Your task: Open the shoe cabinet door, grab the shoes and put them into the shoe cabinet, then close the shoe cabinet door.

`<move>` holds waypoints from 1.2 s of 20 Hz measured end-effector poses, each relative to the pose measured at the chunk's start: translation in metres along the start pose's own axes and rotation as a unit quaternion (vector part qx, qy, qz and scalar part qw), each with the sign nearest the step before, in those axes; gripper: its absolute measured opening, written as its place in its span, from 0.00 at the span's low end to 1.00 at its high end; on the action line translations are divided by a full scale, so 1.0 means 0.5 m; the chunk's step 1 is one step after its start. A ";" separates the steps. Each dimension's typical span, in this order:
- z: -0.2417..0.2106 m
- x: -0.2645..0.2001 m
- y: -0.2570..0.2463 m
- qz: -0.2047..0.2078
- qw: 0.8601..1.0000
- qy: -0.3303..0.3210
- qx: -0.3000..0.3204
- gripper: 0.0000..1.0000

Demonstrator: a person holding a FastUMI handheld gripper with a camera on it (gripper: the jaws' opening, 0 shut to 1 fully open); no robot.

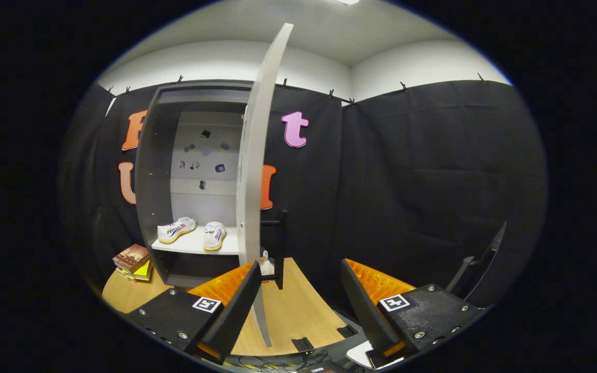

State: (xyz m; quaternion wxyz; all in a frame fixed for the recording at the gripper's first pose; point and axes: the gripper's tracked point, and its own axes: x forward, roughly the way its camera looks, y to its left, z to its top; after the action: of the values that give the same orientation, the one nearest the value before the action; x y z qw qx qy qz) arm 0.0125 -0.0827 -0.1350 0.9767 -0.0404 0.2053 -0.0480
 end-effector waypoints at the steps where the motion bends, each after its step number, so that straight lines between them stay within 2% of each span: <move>1: -0.011 0.015 0.002 0.003 1.000 0.007 0.005 0.95; 5: -0.027 0.026 -0.003 0.010 1.000 0.017 0.007 0.93; 9: -0.030 0.017 0.029 0.043 0.999 0.010 0.005 0.90; 24: -0.021 -0.027 0.246 0.170 0.985 -0.003 0.020 0.89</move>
State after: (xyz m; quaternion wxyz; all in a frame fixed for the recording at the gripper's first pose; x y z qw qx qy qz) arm 0.0053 0.0403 -0.1511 0.9719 0.0149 0.2048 0.1148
